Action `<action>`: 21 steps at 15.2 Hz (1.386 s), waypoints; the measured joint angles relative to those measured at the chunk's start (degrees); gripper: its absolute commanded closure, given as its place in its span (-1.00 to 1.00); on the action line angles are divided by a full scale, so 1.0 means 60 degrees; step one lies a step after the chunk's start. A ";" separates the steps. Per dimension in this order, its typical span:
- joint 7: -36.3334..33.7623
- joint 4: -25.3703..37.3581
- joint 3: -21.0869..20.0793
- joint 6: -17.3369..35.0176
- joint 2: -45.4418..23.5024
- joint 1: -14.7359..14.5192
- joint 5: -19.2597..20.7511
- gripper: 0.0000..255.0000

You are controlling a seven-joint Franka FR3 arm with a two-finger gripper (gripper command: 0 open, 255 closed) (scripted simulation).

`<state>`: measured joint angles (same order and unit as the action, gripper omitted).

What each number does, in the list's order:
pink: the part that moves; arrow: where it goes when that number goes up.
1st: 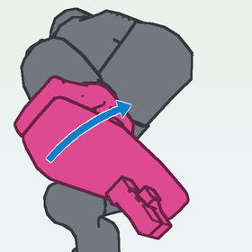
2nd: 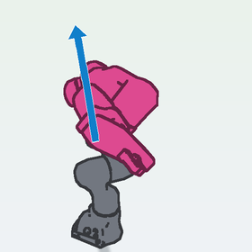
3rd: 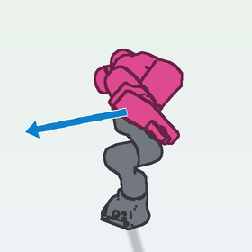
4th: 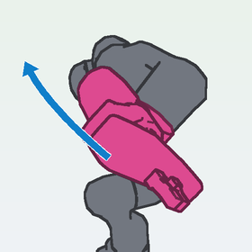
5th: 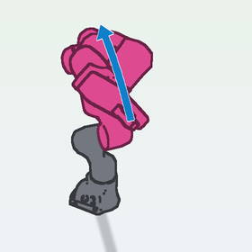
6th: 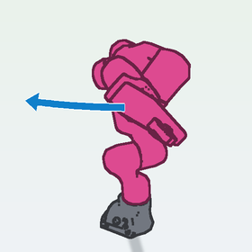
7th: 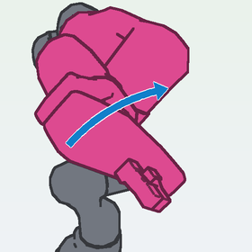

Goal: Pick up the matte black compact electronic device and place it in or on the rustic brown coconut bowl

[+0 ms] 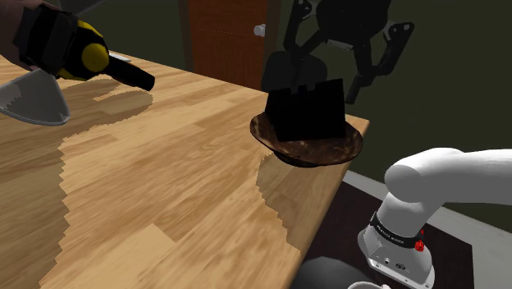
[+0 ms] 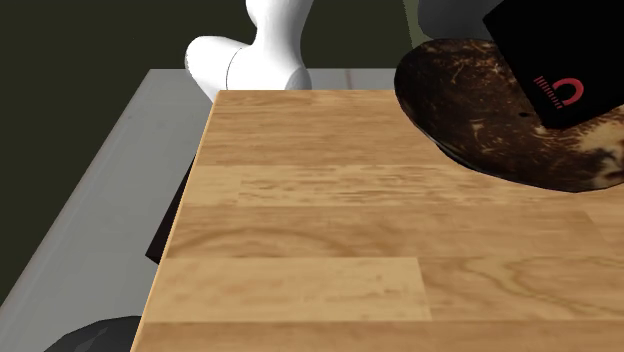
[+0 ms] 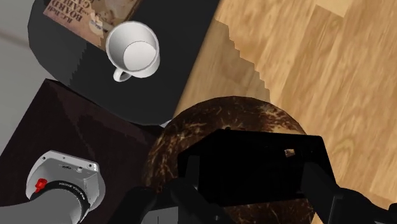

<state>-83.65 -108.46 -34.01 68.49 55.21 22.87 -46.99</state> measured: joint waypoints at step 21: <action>0.0069 -0.0603 0.0010 0.0483 0.0122 -0.0383 0.0117 -1.00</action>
<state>-83.23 -112.07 -33.95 71.39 55.94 20.56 -46.28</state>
